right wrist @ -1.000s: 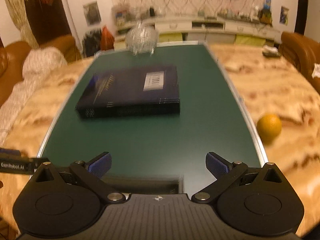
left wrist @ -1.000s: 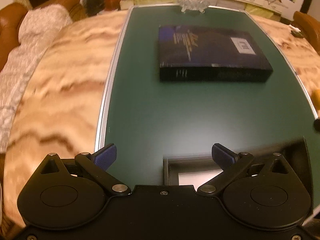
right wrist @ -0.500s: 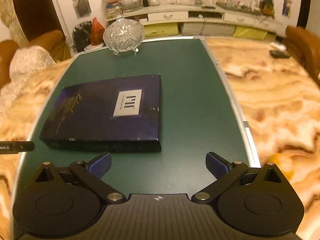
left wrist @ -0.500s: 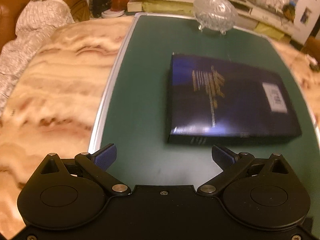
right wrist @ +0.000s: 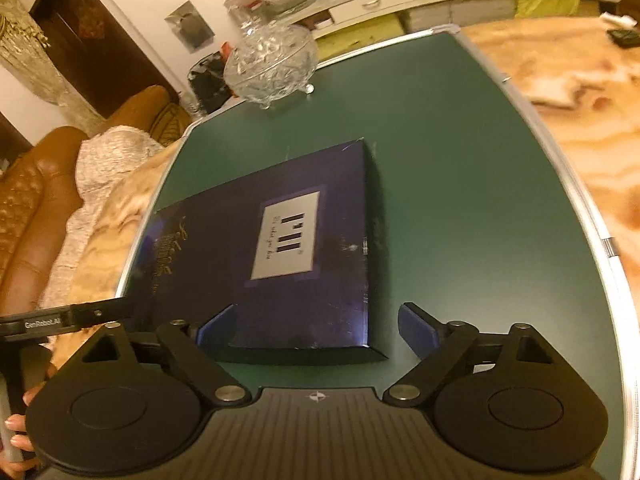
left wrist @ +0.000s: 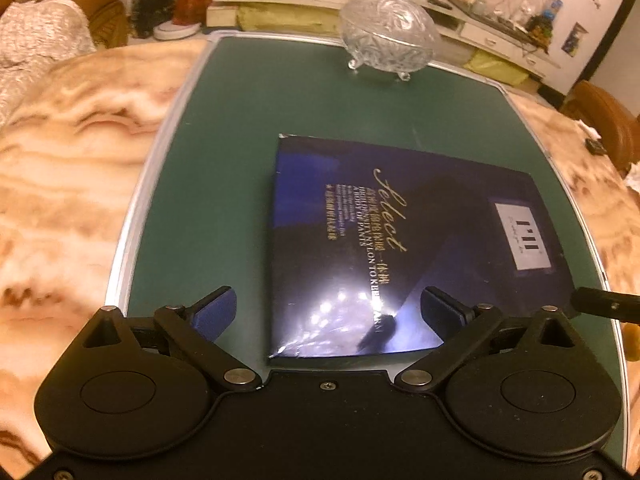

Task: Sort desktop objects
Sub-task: 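Close the right gripper on one box edge while the left gripper grips the opposite edge, then lift the box with both grippers and carry it toward the tray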

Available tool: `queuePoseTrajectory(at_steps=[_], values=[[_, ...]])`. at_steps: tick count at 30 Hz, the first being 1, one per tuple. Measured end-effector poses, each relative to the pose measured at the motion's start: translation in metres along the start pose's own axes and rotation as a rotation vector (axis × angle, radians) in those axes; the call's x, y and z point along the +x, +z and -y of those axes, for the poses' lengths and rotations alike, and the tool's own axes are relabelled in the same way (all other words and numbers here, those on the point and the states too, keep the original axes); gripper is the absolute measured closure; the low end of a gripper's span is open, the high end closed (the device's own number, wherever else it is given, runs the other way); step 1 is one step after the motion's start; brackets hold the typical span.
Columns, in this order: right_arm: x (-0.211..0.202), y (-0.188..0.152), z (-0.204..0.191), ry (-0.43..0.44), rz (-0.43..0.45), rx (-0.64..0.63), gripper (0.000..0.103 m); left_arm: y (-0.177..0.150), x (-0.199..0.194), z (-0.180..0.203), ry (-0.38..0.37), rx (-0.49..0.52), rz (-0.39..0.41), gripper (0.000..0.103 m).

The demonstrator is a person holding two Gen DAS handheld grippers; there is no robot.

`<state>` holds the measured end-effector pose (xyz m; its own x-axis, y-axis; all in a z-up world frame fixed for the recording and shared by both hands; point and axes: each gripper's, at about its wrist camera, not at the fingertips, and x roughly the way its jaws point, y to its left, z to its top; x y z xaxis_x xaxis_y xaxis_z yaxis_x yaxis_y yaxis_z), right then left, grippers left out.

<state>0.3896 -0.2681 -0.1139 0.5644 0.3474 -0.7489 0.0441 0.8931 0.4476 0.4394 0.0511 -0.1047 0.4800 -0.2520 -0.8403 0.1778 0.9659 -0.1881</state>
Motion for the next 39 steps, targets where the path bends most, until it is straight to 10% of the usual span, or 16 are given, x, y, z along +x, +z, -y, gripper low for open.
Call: queuePoseTrajectory(at_steps=[39], values=[[0.001, -0.009, -0.013, -0.026, -0.001, -0.077, 0.026, -0.007, -0.013, -0.005, -0.105, 0.044, -0.046, 0.022]])
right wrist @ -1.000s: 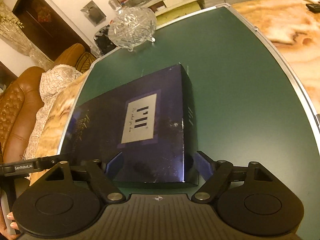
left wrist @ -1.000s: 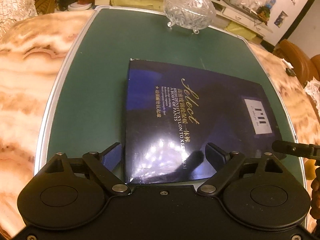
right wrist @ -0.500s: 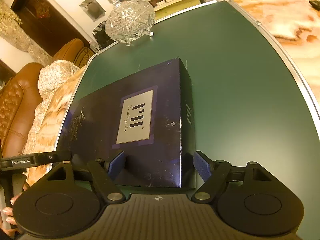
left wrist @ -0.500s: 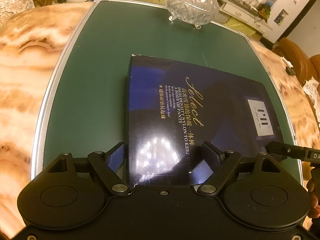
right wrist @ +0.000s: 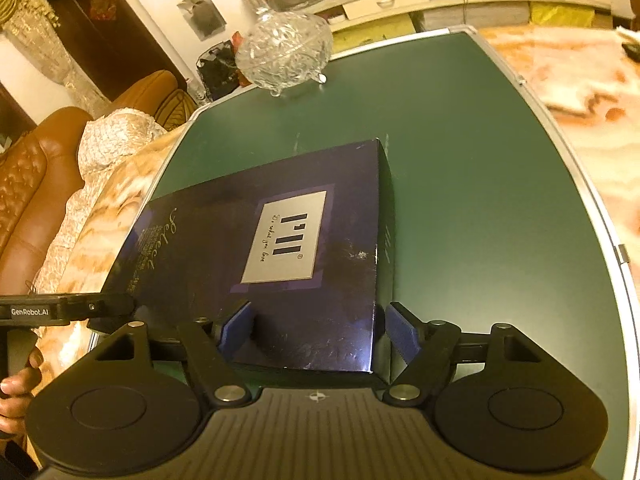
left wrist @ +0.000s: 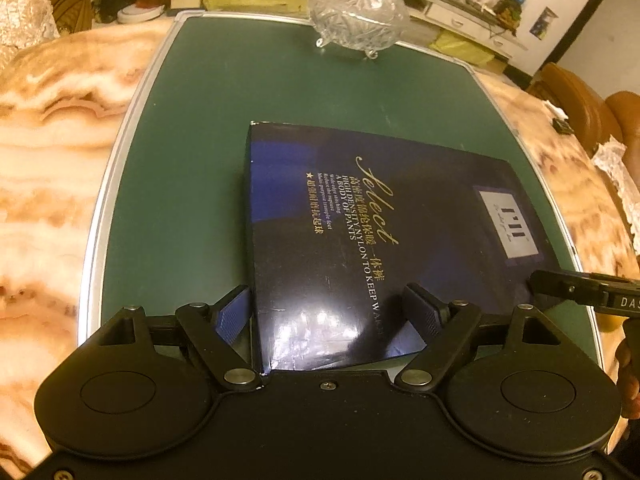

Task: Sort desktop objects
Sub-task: 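Lift the box with both grippers and carry it toward the tray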

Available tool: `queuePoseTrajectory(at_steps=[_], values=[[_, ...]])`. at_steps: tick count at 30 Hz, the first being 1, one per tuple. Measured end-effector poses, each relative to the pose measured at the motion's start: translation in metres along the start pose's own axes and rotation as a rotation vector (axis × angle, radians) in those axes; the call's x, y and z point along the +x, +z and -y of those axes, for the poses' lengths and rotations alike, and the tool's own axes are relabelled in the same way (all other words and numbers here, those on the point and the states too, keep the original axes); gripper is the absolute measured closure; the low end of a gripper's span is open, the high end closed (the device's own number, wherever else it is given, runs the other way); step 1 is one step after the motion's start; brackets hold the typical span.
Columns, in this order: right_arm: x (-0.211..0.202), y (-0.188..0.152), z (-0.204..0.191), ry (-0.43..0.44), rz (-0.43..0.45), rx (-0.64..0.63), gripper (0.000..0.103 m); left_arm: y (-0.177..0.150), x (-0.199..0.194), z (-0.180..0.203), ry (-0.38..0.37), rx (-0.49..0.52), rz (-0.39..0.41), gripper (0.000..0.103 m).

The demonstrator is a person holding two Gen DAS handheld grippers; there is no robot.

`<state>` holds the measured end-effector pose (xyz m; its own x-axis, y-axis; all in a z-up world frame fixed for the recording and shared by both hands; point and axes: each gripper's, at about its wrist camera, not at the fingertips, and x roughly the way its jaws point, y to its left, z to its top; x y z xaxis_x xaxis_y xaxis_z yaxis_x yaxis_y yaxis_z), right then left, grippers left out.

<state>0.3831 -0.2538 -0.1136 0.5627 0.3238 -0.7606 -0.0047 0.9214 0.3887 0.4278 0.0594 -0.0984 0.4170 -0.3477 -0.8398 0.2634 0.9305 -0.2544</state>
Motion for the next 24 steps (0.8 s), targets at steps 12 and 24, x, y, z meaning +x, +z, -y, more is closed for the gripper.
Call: queuePoseTrajectory(at_steps=[12, 24], values=[[-0.056, -0.025, -0.034, -0.035, 0.055, -0.063, 0.026, -0.029, -0.053, 0.011, -0.019, 0.009, 0.031, 0.021], [-0.122, -0.067, -0.067, -0.066, 0.092, -0.090, 0.027, -0.076, -0.113, 0.031, -0.021, 0.036, 0.046, 0.021]])
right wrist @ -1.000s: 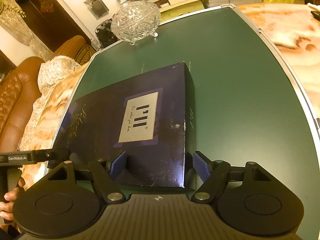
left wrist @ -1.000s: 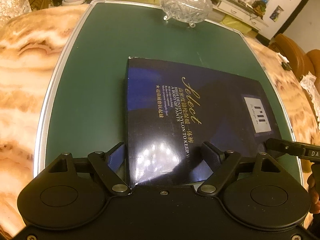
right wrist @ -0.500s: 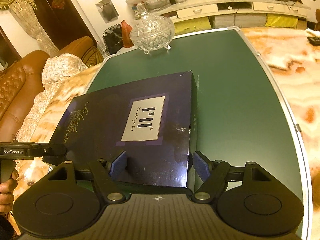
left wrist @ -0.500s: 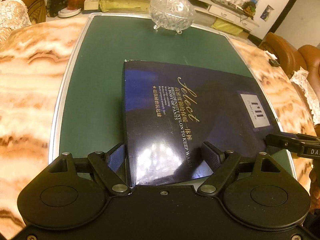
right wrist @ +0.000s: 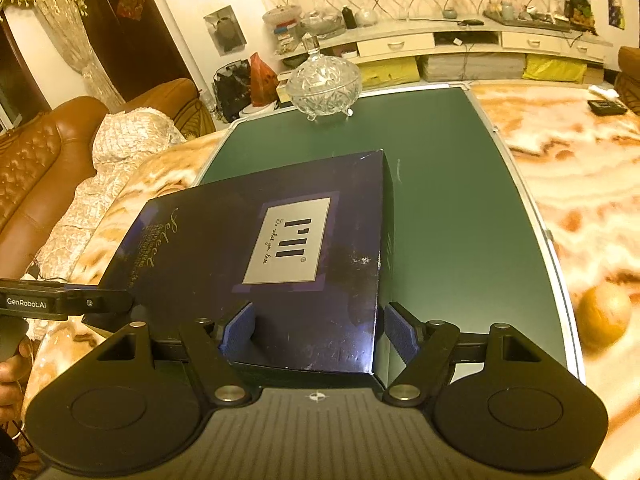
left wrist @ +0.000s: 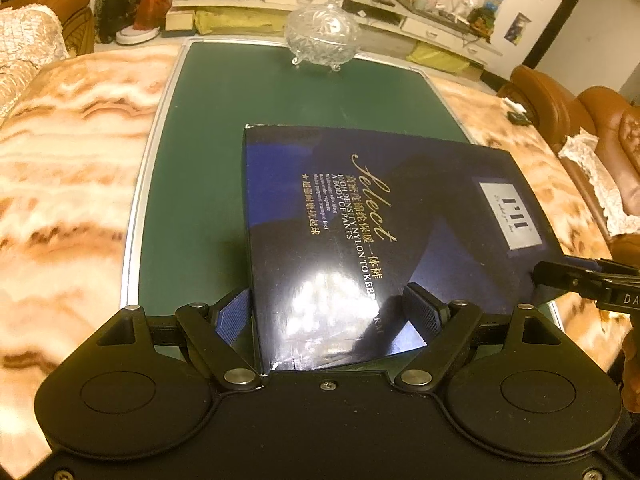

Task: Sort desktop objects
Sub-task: 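Lift the box with both grippers and carry it toward the tray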

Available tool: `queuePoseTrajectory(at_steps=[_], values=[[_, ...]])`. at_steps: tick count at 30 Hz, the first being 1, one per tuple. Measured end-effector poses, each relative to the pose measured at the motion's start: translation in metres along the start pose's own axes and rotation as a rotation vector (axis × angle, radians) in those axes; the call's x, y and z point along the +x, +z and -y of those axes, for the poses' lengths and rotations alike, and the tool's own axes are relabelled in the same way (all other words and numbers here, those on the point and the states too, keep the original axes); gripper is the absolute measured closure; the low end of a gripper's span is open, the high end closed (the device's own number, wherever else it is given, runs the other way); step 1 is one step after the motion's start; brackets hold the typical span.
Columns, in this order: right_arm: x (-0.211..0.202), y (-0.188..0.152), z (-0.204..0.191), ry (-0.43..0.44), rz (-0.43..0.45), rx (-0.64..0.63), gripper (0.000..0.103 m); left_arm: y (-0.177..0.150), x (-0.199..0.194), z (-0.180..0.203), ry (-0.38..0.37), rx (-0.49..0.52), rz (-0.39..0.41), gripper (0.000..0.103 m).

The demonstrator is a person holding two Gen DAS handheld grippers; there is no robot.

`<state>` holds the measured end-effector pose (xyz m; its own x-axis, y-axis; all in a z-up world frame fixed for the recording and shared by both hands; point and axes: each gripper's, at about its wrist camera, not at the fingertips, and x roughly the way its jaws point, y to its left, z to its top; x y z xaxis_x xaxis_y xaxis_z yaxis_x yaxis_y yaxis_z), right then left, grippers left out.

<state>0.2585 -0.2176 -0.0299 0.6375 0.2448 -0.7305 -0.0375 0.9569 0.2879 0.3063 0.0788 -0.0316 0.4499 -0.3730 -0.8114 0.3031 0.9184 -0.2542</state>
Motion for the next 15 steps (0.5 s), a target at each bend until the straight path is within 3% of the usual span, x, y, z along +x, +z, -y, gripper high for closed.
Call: queuePoseTrajectory(at_steps=[15], values=[[-0.073, -0.068, -0.017, -0.011, 0.041, 0.007, 0.027, -0.072, -0.063, 0.035, 0.010, 0.052, 0.017, 0.021]])
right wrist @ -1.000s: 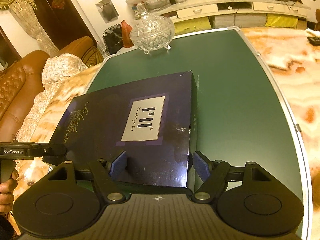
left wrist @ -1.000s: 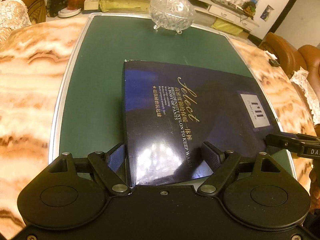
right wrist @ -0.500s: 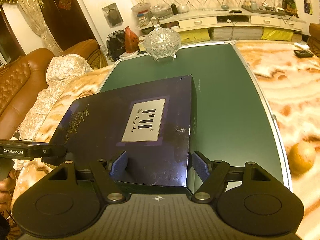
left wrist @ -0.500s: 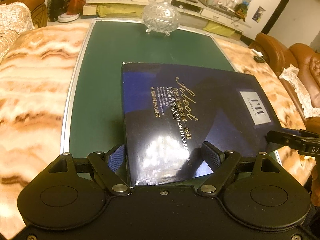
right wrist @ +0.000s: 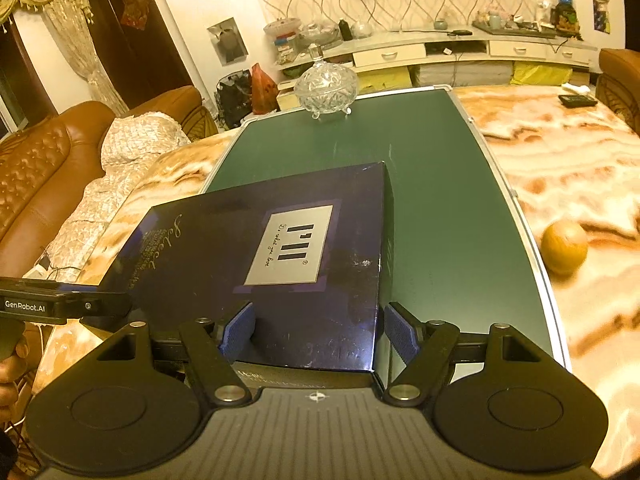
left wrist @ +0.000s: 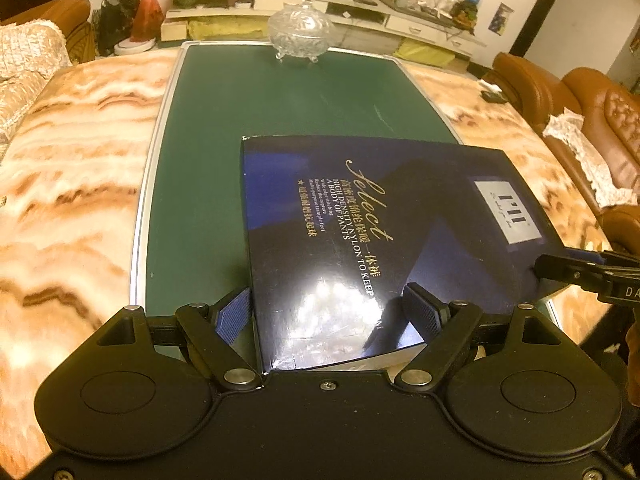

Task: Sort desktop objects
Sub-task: 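Lift the box with both grippers and carry it toward the tray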

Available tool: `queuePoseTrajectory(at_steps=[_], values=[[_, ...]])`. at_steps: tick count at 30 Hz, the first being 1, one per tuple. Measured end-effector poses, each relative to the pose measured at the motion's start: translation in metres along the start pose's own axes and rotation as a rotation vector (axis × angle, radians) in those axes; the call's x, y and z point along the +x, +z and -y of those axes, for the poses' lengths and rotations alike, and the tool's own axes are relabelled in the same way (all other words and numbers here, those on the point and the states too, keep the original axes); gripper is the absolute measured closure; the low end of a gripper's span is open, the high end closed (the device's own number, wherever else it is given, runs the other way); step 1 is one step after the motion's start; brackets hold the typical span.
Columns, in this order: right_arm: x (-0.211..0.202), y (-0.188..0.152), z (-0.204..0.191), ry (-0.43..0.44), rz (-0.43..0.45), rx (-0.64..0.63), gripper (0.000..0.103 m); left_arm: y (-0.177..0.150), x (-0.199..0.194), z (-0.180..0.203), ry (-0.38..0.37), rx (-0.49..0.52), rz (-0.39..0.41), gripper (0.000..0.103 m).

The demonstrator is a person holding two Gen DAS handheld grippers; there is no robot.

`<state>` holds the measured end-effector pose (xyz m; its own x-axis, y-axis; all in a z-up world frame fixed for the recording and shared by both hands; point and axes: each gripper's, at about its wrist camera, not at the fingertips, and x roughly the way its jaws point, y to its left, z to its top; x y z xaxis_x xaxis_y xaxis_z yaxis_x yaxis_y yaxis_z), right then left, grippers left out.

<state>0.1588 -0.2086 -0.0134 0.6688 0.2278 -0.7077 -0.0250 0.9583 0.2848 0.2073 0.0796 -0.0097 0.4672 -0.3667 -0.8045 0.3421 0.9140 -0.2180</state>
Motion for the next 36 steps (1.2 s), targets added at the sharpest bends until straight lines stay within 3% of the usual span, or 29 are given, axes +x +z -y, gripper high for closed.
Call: queuePoseTrajectory(at_steps=[17, 36], values=[[-0.029, -0.061, -0.004, 0.018, -0.001, 0.035, 0.027, -0.059, -0.025, 0.010, 0.025, 0.016, -0.012, 0.021], [-0.030, -0.088, 0.000, 0.012, -0.017, 0.051, 0.027, -0.084, -0.015, 0.013, 0.038, 0.026, -0.045, 0.022]])
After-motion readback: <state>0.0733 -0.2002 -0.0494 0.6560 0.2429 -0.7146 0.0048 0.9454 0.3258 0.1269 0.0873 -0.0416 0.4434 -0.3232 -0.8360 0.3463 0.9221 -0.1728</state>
